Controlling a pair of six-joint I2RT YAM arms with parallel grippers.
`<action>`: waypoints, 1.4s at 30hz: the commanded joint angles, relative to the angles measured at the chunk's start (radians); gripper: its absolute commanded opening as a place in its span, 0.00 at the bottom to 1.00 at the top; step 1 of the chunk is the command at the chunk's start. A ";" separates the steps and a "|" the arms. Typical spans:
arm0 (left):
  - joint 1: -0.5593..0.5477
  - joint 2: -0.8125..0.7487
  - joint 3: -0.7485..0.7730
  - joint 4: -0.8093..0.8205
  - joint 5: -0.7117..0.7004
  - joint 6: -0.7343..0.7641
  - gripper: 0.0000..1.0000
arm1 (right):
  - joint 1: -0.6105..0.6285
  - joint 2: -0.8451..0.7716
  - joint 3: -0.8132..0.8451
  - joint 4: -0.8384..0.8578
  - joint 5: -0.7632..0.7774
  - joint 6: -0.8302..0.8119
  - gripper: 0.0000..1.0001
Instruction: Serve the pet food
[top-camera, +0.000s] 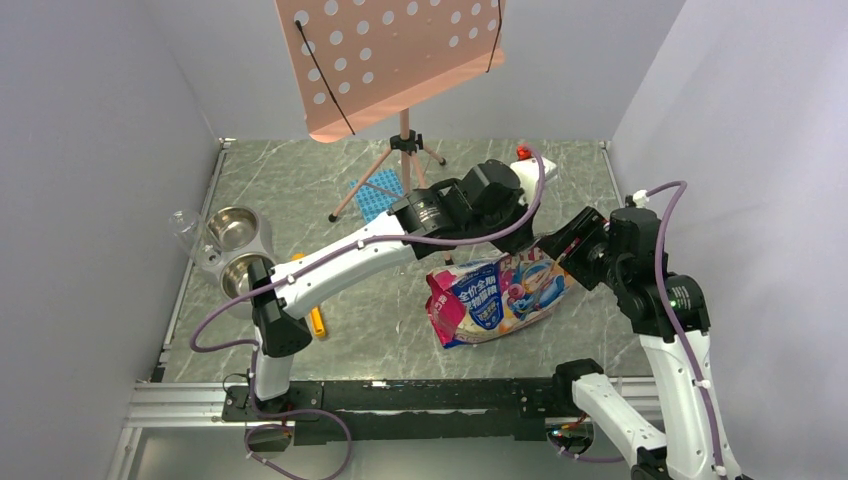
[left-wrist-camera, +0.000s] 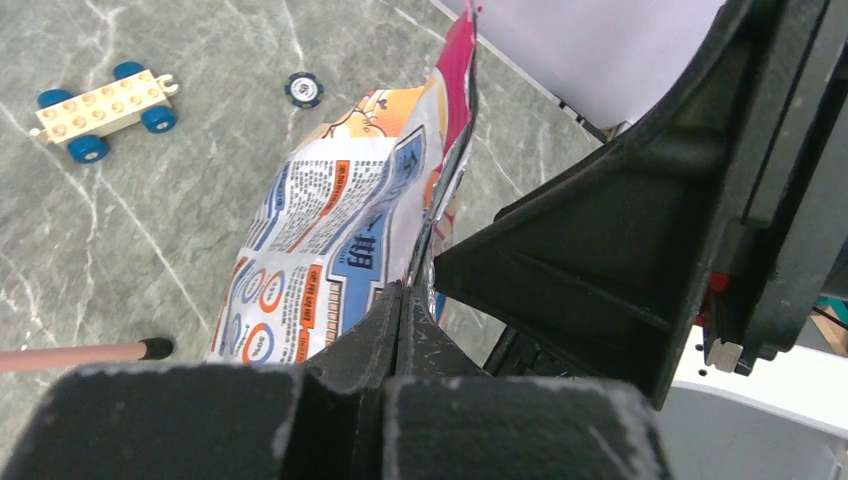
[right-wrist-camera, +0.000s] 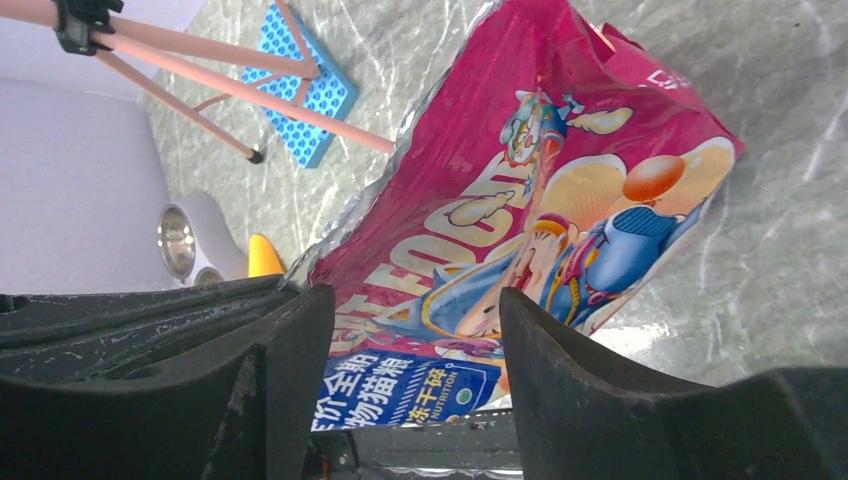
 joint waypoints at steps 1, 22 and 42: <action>0.008 0.002 0.054 -0.099 -0.073 -0.017 0.00 | -0.004 -0.022 -0.045 0.126 -0.054 0.030 0.64; 0.033 -0.003 0.060 -0.066 0.047 -0.073 0.00 | -0.005 -0.039 -0.008 0.119 -0.048 0.039 0.64; 0.037 0.019 0.072 -0.074 0.043 -0.093 0.00 | -0.004 0.003 -0.089 0.097 -0.009 0.000 0.36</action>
